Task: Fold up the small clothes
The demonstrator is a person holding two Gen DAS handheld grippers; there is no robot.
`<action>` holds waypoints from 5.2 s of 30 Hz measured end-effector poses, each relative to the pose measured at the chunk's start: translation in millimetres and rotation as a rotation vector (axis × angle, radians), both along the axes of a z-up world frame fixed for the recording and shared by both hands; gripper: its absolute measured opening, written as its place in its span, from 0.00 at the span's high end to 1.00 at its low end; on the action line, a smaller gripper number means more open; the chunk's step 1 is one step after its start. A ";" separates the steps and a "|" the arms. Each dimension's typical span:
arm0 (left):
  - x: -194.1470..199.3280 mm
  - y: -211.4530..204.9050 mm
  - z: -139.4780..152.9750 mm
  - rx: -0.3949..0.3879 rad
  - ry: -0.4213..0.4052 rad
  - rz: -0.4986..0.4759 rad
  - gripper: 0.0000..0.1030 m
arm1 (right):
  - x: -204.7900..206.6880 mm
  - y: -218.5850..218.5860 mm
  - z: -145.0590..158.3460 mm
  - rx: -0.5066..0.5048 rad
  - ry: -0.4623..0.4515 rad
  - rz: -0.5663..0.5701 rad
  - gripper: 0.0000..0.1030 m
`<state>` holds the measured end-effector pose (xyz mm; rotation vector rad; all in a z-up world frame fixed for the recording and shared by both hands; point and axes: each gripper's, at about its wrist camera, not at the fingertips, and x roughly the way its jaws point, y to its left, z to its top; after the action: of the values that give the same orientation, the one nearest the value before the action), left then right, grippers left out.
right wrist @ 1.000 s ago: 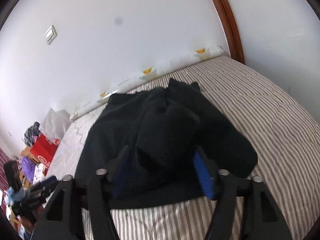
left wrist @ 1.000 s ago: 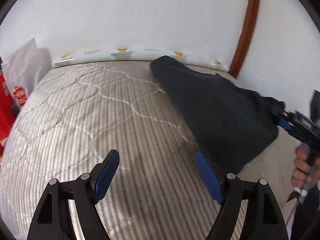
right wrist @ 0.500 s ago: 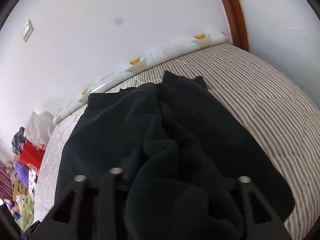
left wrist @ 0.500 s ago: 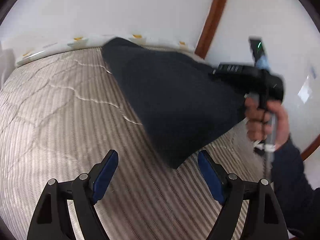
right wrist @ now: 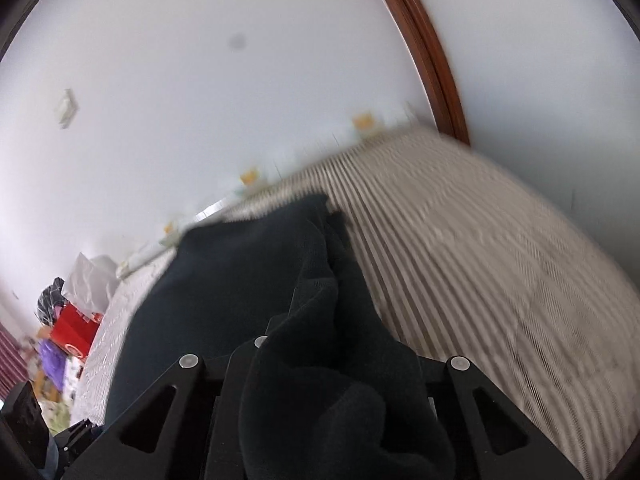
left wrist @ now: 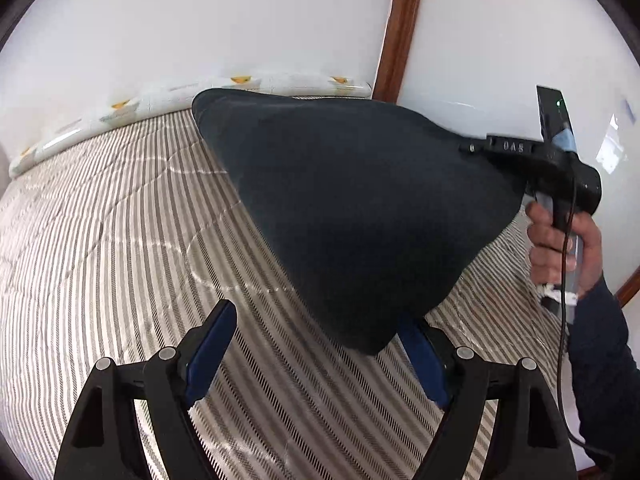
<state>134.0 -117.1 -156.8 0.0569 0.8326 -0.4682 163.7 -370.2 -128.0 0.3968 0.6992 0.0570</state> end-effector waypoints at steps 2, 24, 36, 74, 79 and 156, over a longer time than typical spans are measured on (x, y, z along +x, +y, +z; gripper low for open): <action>0.4 -4.8 1.8 0.006 -0.016 0.002 0.24 | -3.6 -2.8 -4.8 0.003 0.015 -0.004 0.76; 8.7 32.6 19.8 -0.076 -0.055 0.136 0.79 | -15.6 18.3 -10.6 -0.020 0.089 0.018 0.78; 7.2 145.5 19.0 -0.063 -0.047 0.344 0.79 | 42.1 140.1 -14.5 0.008 0.102 0.232 0.79; 26.5 152.3 15.5 -0.007 0.008 0.315 0.41 | 23.5 167.8 16.3 -0.215 0.073 0.255 0.67; 31.4 150.7 19.2 0.012 0.022 0.298 0.39 | 45.1 168.9 11.3 -0.113 0.067 0.293 0.96; 27.5 154.2 24.5 0.011 0.061 0.382 0.37 | 0.6 191.9 31.1 -0.260 0.017 0.289 0.81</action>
<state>161.5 37.1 -132.4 -0.1056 0.8826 -0.1055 164.3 -178.2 -96.9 0.0451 0.7664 0.2331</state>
